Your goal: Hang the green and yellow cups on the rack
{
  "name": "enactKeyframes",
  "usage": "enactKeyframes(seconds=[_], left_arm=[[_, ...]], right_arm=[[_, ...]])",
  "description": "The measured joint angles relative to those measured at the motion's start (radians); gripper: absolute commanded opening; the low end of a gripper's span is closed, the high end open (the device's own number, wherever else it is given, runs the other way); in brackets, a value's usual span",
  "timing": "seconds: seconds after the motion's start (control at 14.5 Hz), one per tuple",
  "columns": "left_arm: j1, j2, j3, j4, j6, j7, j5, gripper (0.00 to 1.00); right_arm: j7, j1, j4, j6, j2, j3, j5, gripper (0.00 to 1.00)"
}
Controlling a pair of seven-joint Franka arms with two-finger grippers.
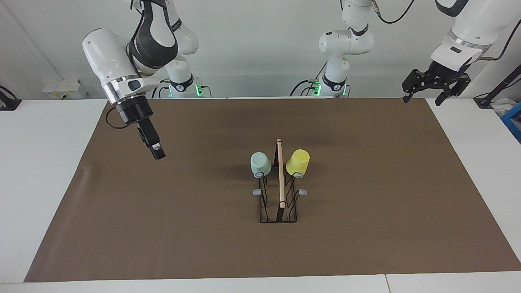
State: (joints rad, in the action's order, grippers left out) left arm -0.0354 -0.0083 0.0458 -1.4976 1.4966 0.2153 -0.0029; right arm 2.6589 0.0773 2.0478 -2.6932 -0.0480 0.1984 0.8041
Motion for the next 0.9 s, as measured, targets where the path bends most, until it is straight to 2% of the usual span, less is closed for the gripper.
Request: enactKeyframes(seconds=[0.34, 0.62, 0.9], left_arm=[[0.0, 0.0, 0.0, 0.0, 0.0, 0.0, 0.0, 1.0], [0.0, 0.0, 0.0, 0.0, 0.0, 0.0, 0.0, 1.0], [0.0, 0.0, 0.0, 0.0, 0.0, 0.0, 0.0, 1.0]], right_arm=[[-0.38, 0.0, -0.002, 0.042, -0.003, 0.0, -0.096, 1.0], [-0.848, -0.008, -0.003, 0.059, -0.005, 0.005, -0.182, 1.0], [-1.363, -0.007, -0.018, 0.162, -0.009, 0.005, -0.284, 1.0]])
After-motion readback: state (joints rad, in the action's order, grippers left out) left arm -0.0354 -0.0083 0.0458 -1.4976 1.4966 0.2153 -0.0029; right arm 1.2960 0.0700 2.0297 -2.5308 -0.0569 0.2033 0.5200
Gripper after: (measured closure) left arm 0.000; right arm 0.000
